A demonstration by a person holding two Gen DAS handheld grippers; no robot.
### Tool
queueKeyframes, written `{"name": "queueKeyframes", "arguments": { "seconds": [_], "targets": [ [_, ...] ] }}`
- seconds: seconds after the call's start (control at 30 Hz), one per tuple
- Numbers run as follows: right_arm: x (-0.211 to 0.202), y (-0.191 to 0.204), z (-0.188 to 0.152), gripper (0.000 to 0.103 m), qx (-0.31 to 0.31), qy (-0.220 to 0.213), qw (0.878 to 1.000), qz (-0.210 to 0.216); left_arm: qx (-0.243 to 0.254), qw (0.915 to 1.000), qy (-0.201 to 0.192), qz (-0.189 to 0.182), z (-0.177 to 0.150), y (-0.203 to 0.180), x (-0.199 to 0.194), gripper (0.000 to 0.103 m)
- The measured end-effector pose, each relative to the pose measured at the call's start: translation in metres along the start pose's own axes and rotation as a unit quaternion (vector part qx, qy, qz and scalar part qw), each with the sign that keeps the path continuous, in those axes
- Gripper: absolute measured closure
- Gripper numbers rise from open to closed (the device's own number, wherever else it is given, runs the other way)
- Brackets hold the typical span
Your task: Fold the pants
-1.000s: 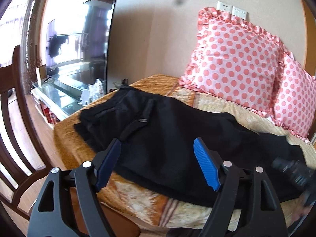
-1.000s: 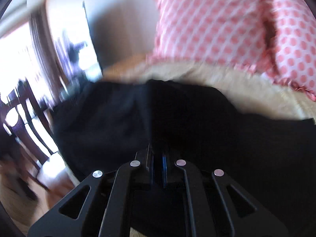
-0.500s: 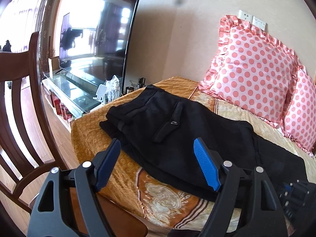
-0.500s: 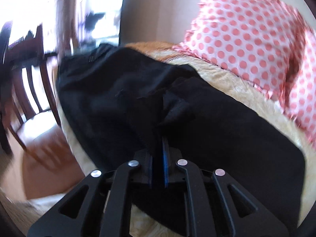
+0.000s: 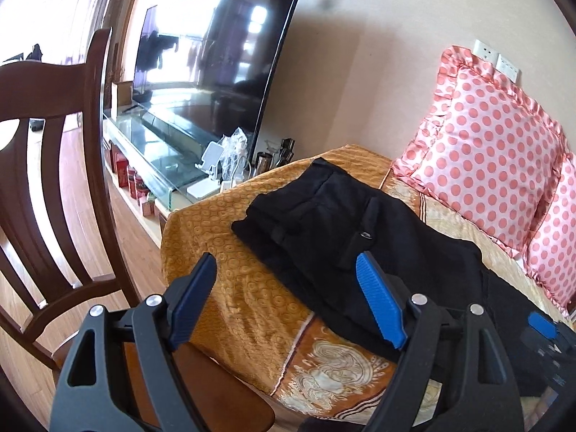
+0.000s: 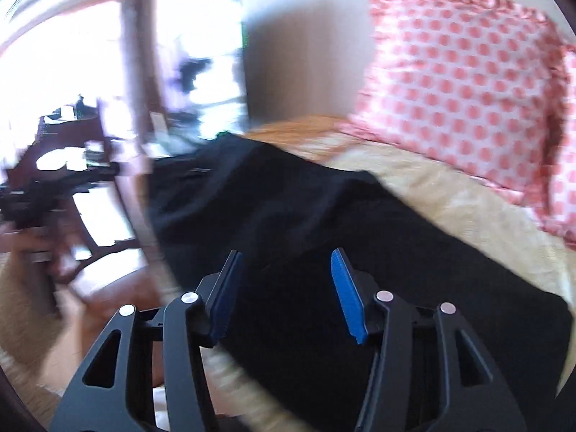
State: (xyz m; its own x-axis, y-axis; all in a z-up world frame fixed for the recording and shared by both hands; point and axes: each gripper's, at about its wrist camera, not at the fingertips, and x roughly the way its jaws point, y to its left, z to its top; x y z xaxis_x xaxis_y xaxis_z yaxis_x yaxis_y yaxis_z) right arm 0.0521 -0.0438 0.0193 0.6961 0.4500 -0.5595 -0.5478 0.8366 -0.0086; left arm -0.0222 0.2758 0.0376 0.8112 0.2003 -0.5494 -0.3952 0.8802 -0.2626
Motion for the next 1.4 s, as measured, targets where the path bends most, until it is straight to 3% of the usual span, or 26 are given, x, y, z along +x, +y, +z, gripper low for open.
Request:
{"name": "queueKeyframes", "arguments": {
  "seconds": [0.1,0.13,0.23,0.43,0.57,0.7,0.83,1.1,1.17,1.4],
  "targets": [
    [0.027,0.003,-0.004,0.051,-0.013,0.045,0.998,-0.043,-0.024,0.9992,0.023,-0.021,0.004,0.008,0.009,0.023],
    [0.035,0.009,-0.01,0.053,-0.023,0.068,0.997,-0.038,-0.034,0.9984,0.033,-0.03,0.005,0.011,0.012,0.023],
    [0.029,0.015,-0.017,0.053,-0.038,0.055,0.997,-0.042,-0.053,0.9959,0.054,-0.049,0.009,0.015,0.022,0.023],
    [0.031,-0.013,-0.021,0.051,0.051,0.071,0.996,0.018,-0.087,0.9887,0.088,-0.084,0.022,0.018,0.044,0.025],
    [0.029,-0.01,-0.022,0.051,0.043,0.067,0.997,0.015,-0.12,0.9799,0.121,-0.103,0.027,0.023,0.061,0.025],
    [0.031,-0.008,-0.022,0.051,0.039,0.065,0.997,0.013,-0.149,0.9729,0.148,-0.097,0.024,0.027,0.075,0.025],
    [0.032,-0.012,-0.021,0.048,0.043,0.064,0.997,0.014,-0.153,0.9715,0.152,-0.098,0.023,0.025,0.079,0.025],
    [0.032,-0.013,-0.022,0.046,0.042,0.061,0.997,0.014,-0.2,0.9465,0.189,-0.169,0.019,0.017,0.087,0.025],
    [0.032,-0.012,-0.021,0.046,0.039,0.06,0.997,0.012,-0.199,0.9472,0.184,-0.171,0.02,0.014,0.086,0.028],
    [0.027,0.005,-0.021,0.045,-0.022,0.045,0.998,-0.029,-0.187,0.9593,0.178,-0.114,0.026,0.014,0.092,0.048]
  ]
}}
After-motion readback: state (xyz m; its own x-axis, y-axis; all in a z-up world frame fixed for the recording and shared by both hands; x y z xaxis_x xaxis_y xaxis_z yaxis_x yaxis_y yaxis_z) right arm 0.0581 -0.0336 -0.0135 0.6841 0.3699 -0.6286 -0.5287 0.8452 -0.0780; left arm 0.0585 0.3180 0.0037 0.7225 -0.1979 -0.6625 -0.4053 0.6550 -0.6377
